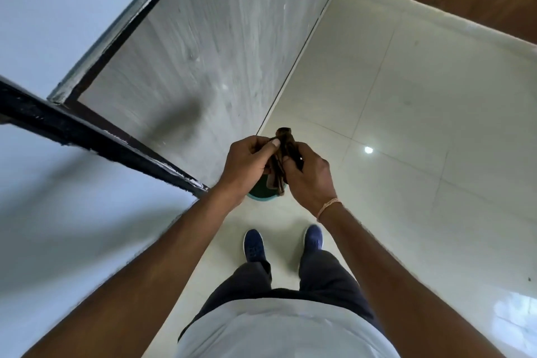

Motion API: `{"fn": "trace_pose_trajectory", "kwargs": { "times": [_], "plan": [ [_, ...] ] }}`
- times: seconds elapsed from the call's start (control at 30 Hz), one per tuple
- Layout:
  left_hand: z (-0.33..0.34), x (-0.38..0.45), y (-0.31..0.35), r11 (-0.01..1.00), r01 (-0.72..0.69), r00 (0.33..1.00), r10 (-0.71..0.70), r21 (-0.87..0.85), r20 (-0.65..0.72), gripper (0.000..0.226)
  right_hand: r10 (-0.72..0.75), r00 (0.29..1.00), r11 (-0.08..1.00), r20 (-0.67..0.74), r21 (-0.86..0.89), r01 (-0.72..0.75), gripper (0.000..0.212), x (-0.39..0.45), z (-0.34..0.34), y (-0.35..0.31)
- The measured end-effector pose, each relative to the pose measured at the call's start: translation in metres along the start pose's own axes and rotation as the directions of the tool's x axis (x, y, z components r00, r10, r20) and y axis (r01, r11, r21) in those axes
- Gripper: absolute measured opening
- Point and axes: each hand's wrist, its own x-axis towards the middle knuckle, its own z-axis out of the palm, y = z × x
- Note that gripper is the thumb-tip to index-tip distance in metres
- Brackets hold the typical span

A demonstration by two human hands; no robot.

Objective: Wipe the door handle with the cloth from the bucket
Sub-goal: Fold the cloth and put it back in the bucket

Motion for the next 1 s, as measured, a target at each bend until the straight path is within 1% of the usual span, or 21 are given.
{"fn": "trace_pose_trajectory", "kwargs": {
  "times": [0.1,0.2,0.23,0.3,0.37,0.4,0.47,0.53,0.57,0.6,0.63,0.67,0.7,0.77,0.8,0.87,0.9,1.0],
  "plan": [
    [0.013,0.015,0.003,0.995,0.057,0.996,-0.062,-0.082,-0.065,0.032,-0.011,0.985,1.0,0.173,0.0,0.011,0.024,0.022,-0.005,0.005],
    [0.028,0.027,0.006,0.967,0.14,0.972,-0.175,-0.213,-0.156,0.035,-0.051,0.962,0.997,0.269,-0.049,0.066,0.034,0.047,-0.014,0.014],
    [0.032,0.03,0.006,0.953,0.161,0.961,-0.211,-0.255,-0.181,0.037,-0.047,0.954,0.996,0.295,-0.053,0.066,0.035,0.056,-0.017,0.017],
    [0.038,0.037,0.002,0.934,0.182,0.937,-0.259,-0.307,-0.236,0.036,-0.015,0.936,0.999,0.352,-0.043,0.032,0.027,0.075,-0.021,0.024],
    [0.043,0.044,-0.005,0.936,0.175,0.908,-0.274,-0.306,-0.317,0.023,0.041,0.925,0.999,0.378,0.011,-0.049,0.021,0.095,-0.024,0.028],
    [0.045,0.048,-0.009,0.945,0.174,0.891,-0.27,-0.276,-0.365,0.015,0.07,0.913,0.994,0.403,0.052,-0.099,0.022,0.106,-0.024,0.031],
    [0.046,0.051,-0.016,0.951,0.213,0.861,-0.291,-0.224,-0.418,0.014,0.129,0.864,0.964,0.486,0.142,-0.224,0.03,0.123,-0.023,0.031],
    [0.043,0.056,-0.025,0.929,0.242,0.854,-0.341,-0.281,-0.392,0.011,0.196,0.789,0.898,0.583,0.217,-0.383,0.039,0.136,-0.019,0.036],
    [0.04,0.06,-0.031,0.91,0.248,0.859,-0.365,-0.331,-0.358,0.01,0.221,0.747,0.867,0.627,0.225,-0.445,0.036,0.143,-0.016,0.04],
    [0.036,0.066,-0.039,0.893,0.256,0.862,-0.384,-0.369,-0.331,0.009,0.236,0.713,0.85,0.66,0.215,-0.48,0.029,0.15,-0.011,0.046],
    [0.034,0.071,-0.049,0.887,0.254,0.864,-0.387,-0.385,-0.322,0.011,0.246,0.69,0.856,0.681,0.181,-0.484,0.019,0.156,-0.004,0.056],
    [0.031,0.077,-0.06,0.886,0.253,0.86,-0.389,-0.388,-0.329,0.018,0.259,0.674,0.875,0.692,0.127,-0.467,0.012,0.162,0.004,0.067],
    [0.029,0.083,-0.071,0.888,0.255,0.855,-0.391,-0.382,-0.34,0.023,0.275,0.67,0.895,0.689,0.071,-0.44,0.01,0.168,0.011,0.078],
    [0.027,0.1,-0.104,0.898,0.264,0.841,-0.393,-0.351,-0.373,0.024,0.308,0.684,0.922,0.661,-0.029,-0.387,0.018,0.183,0.034,0.107],
    [0.027,0.111,-0.125,0.907,0.27,0.831,-0.389,-0.324,-0.397,0.023,0.307,0.704,0.937,0.64,-0.074,-0.342,0.021,0.192,0.048,0.124],
    [0.026,0.13,-0.172,0.928,0.311,0.816,-0.372,-0.206,-0.443,0.025,0.294,0.773,0.955,0.562,-0.196,-0.221,0.028,0.211,0.077,0.16],
    [0.026,0.139,-0.199,0.933,0.339,0.821,-0.357,-0.124,-0.445,0.033,0.276,0.803,0.951,0.528,-0.27,-0.15,0.032,0.221,0.094,0.179],
    [0.031,0.166,-0.278,0.925,0.369,0.866,-0.306,0.092,-0.394,0.056,0.209,0.849,0.902,0.485,-0.43,0.024,0.044,0.251,0.148,0.235]
  ]
}}
